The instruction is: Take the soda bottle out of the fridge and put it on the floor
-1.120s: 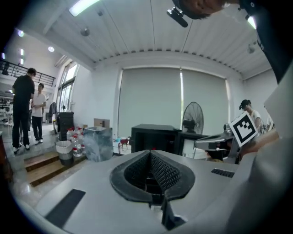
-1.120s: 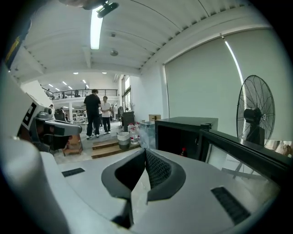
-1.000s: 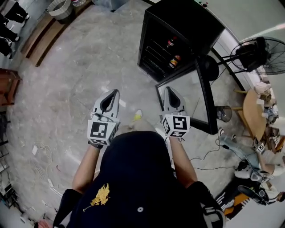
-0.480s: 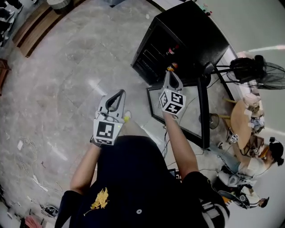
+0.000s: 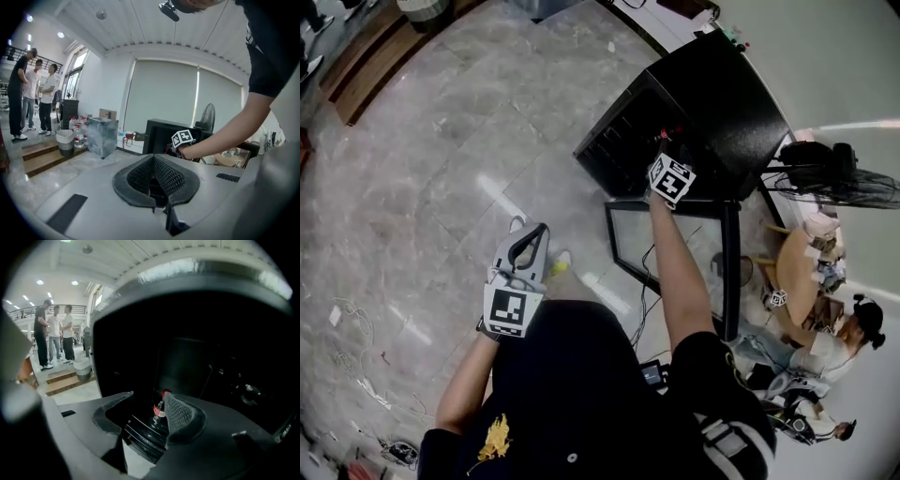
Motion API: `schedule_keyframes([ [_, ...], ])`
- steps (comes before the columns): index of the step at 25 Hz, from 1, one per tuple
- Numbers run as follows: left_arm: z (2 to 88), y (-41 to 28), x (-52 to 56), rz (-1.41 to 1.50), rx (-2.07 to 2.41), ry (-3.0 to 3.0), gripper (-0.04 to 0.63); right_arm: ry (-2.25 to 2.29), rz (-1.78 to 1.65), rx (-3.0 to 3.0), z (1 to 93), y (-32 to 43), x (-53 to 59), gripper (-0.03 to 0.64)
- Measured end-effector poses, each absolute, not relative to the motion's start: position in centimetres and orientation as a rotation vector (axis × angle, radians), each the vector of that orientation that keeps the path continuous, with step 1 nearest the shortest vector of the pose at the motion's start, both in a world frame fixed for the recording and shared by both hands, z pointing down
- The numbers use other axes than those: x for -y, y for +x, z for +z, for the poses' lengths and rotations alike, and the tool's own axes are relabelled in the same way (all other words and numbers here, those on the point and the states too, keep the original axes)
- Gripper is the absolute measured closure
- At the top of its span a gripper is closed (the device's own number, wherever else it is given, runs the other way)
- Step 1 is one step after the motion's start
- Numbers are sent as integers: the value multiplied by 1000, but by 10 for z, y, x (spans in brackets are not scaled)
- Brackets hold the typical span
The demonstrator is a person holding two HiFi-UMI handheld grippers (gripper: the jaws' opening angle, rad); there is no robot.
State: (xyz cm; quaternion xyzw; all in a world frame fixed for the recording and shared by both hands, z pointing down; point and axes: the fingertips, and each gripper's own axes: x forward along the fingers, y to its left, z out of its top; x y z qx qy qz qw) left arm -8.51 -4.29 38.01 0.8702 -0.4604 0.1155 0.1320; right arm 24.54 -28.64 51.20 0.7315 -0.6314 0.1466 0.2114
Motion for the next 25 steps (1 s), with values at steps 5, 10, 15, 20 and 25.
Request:
schedule_keyframes([
  [5, 397, -91, 51, 409, 1298, 2515, 577, 2035, 489, 1643, 549, 275, 318, 368],
  [10, 411, -88, 54, 457, 1272, 2499, 577, 1979, 421, 1587, 572, 291, 343, 357],
  [15, 426, -81, 51, 498, 1236, 2486, 577, 1938, 322, 1585, 578, 295, 362, 363],
  [20, 436, -74, 48, 506, 1222, 2480, 577, 1921, 358, 1532, 590, 311, 374, 379],
  [25, 436, -66, 45, 493, 1221, 2478, 577, 1868, 399, 1521, 597, 315, 368, 503],
])
